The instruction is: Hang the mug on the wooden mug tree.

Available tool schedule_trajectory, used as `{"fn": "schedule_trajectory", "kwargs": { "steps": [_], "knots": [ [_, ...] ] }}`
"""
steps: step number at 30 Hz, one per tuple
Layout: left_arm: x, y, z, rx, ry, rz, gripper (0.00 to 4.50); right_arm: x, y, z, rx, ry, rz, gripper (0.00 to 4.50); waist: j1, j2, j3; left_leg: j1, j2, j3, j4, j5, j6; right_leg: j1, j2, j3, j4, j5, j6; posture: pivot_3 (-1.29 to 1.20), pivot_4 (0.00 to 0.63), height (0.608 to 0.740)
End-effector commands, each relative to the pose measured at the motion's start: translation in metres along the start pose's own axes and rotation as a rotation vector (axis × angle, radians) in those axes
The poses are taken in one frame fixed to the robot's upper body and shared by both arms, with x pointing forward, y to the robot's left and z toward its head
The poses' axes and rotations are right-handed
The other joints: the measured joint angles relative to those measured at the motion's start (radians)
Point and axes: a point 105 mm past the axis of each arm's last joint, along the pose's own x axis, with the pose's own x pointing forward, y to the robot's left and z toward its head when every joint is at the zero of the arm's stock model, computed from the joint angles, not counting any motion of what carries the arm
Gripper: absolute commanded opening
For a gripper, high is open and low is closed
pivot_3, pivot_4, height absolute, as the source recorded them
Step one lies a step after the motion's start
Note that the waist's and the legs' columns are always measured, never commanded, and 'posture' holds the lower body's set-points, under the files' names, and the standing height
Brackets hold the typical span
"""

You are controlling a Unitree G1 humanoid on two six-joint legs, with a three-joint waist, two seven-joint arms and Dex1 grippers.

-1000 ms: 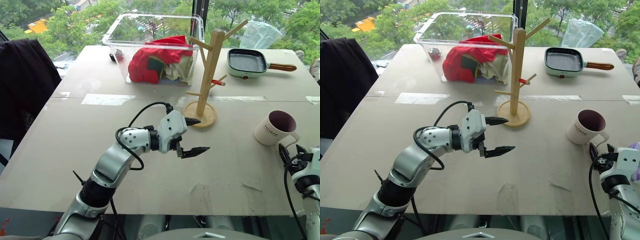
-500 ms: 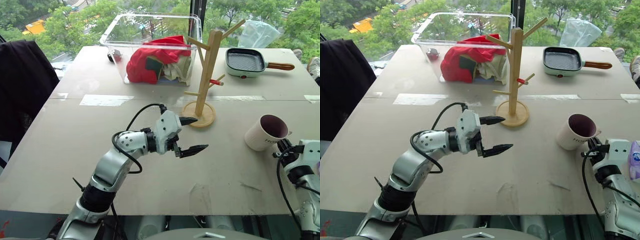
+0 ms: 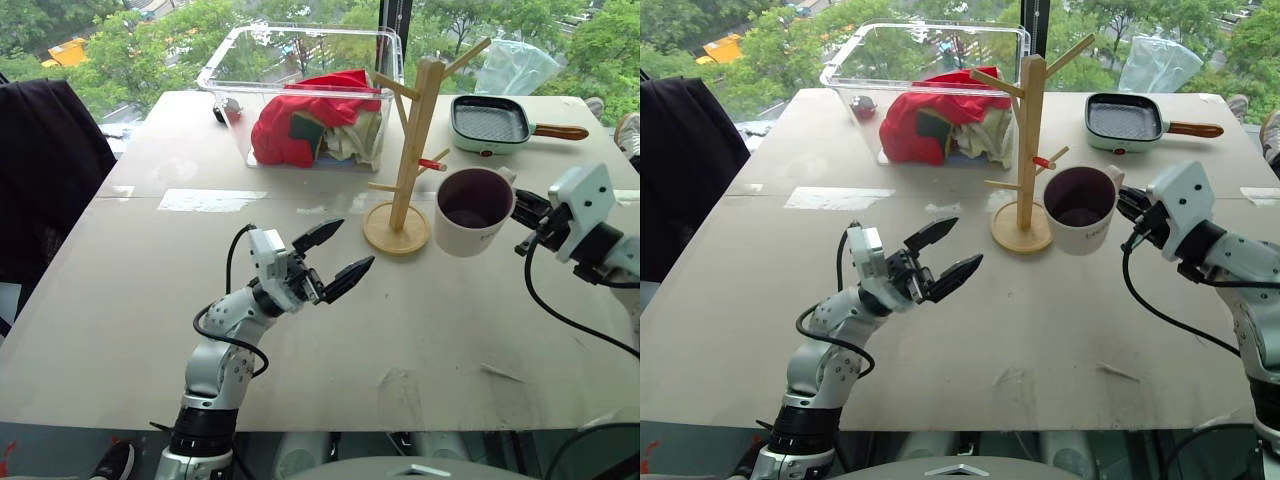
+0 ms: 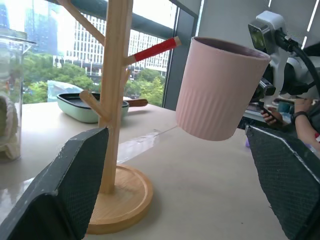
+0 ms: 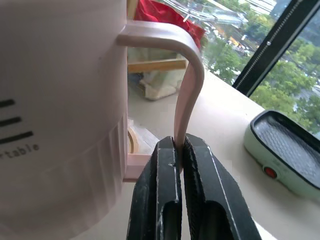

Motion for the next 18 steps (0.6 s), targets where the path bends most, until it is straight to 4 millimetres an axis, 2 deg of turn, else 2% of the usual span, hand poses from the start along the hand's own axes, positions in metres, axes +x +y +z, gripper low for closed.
{"fn": "schedule_trajectory", "kwargs": {
  "steps": [1, 5, 8, 18],
  "knots": [
    [-0.001, 0.002, 0.013, -0.006, -0.112, 0.024, 4.5, 0.006, 0.002, 0.028, -0.088, -0.001, 0.039, 0.05, 0.002, 0.0, 0.0, 0.0, 0.0, 0.0, 0.0, 0.0, 0.0, 0.0, -0.001, 0.0, 0.0, 0.0, 0.0, 0.0, 0.15, 0.74],
    [-0.002, 0.002, 0.01, 0.0, -0.125, 0.038, 4.5, 0.011, 0.009, 0.047, -0.071, -0.009, 0.082, 0.05, 0.004, 0.0, 0.0, 0.0, 0.0, 0.0, 0.0, 0.0, 0.0, 0.0, -0.001, 0.0, 0.0, 0.0, 0.0, 0.0, 0.15, 0.74],
    [-0.001, 0.001, 0.009, 0.004, -0.128, 0.04, 4.5, 0.015, 0.014, 0.053, -0.075, 0.009, 0.106, 0.05, 0.005, 0.0, 0.0, 0.0, 0.0, -0.001, 0.0, 0.0, 0.0, 0.0, -0.001, -0.001, 0.0, 0.0, 0.0, 0.0, 0.15, 0.74],
    [0.001, -0.004, 0.003, 0.018, -0.105, 0.018, 4.5, 0.028, 0.011, 0.049, -0.116, 0.075, 0.109, 0.05, 0.008, 0.0, 0.0, 0.0, 0.0, 0.0, 0.0, 0.0, 0.0, 0.0, -0.001, -0.001, 0.0, 0.0, 0.0, 0.0, 0.15, 0.74]
  ]
}}
